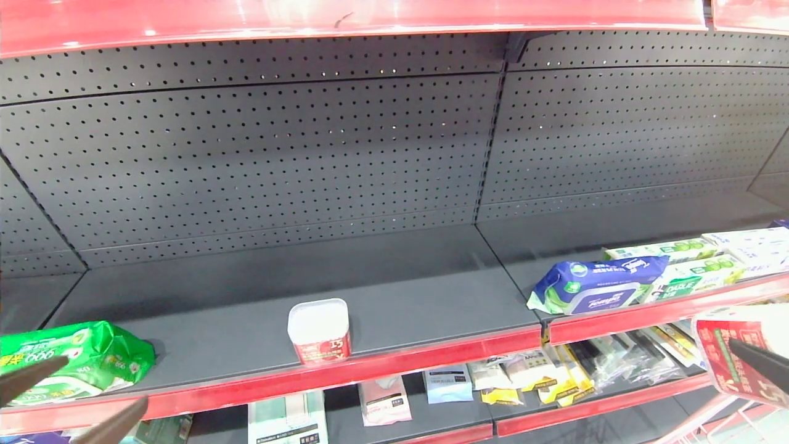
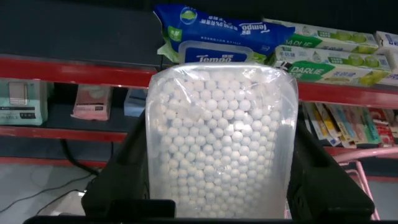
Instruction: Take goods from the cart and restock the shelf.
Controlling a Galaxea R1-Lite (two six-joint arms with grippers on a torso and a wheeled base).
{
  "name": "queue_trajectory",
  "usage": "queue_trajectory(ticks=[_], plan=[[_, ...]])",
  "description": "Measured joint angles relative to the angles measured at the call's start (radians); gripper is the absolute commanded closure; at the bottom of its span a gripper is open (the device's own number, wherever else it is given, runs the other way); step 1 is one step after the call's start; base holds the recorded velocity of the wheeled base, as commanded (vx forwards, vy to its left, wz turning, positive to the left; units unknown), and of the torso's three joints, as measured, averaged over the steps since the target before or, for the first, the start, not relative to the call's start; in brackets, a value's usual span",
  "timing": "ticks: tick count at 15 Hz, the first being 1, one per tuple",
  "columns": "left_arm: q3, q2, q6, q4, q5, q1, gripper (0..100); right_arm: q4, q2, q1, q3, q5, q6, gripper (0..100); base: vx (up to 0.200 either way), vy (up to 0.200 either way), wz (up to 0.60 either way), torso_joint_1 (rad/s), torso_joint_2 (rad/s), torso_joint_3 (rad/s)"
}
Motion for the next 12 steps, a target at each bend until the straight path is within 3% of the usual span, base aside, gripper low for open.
queue_trajectory(ticks=[1, 3, 7, 12], plan=[[-0.017, -0.108, -0.003, 0.119, -0.019, 0.0, 0, -0.001, 0.037, 0.0, -0.028, 0.005, -0.001, 100, 0.0, 0.0, 0.0, 0.0, 0.0, 0.0], [-0.031, -0.27, -0.014, 0.234, -0.038, 0.0, 0, -0.001, 0.1, 0.002, -0.069, 0.016, -0.017, 100, 0.0, 0.0, 0.0, 0.0, 0.0, 0.0], [0.023, -0.469, -0.019, 0.264, -0.005, 0.003, 0, -0.002, 0.176, 0.004, -0.112, 0.058, -0.055, 100, 0.0, 0.0, 0.6, -0.001, 0.0, 0.002], [0.074, -0.56, -0.018, 0.264, 0.012, 0.003, 0, -0.004, 0.211, 0.005, -0.117, 0.061, -0.055, 100, 0.0, 0.0, 0.6, 0.006, 0.0, 0.0]])
